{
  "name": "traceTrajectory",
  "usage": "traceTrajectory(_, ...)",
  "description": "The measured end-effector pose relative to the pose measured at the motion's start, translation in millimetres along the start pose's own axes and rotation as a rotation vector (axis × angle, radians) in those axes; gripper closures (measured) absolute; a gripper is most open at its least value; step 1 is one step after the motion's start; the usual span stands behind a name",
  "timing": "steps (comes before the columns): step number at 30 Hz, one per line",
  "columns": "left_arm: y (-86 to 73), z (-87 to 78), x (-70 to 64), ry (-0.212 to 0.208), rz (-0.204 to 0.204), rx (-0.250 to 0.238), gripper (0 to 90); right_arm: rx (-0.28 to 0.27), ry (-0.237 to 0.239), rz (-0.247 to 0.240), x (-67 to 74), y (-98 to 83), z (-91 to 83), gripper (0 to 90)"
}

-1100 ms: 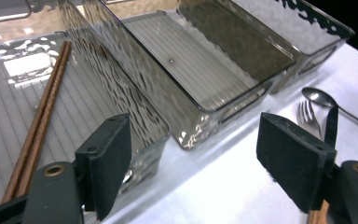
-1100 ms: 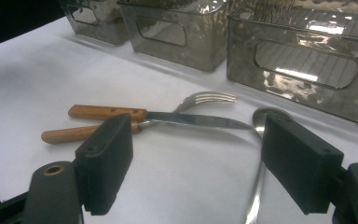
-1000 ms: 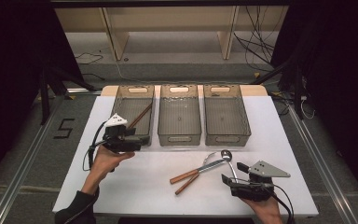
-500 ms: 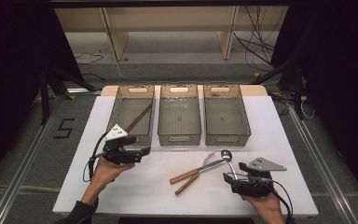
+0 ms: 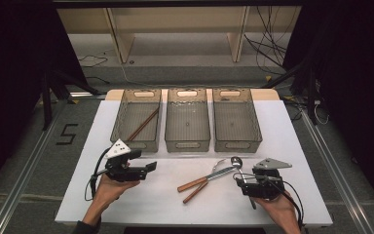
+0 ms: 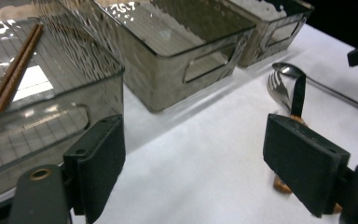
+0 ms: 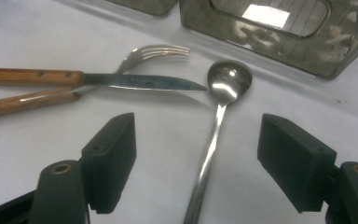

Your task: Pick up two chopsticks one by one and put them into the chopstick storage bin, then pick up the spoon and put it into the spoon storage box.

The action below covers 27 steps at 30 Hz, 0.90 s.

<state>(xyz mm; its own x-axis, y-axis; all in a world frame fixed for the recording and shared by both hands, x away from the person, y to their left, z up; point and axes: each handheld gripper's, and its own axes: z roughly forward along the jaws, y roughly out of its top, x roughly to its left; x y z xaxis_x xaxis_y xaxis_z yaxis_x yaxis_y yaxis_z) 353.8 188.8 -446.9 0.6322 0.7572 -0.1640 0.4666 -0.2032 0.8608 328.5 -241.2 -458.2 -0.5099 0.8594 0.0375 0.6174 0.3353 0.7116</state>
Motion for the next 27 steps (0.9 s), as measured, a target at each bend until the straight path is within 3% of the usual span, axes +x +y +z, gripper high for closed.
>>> traceTrajectory(8, -15.6, 4.0, -5.7, -0.008, 0.002, 0.021, 20.4, 0.054, -0.003, -0.018, 2.5, 5.6, 9.0, 28.7)
traceTrajectory(12, -20.7, 2.1, -7.8, -0.001, 0.032, 0.026, 20.1, 0.074, -0.011, -0.023, 2.5, 8.0, 12.2, 28.7)
traceTrajectory(23, -36.0, -5.8, -13.2, 0.013, 0.027, 0.03, 19.9, 0.116, -0.031, -0.027, 0.0, 8.0, 17.8, 29.2)
traceTrajectory(27, -40.0, -7.9, -14.7, 0.022, 0.047, 0.031, 20.0, 0.143, -0.033, -0.022, -1.1, 8.8, 19.3, 30.8)
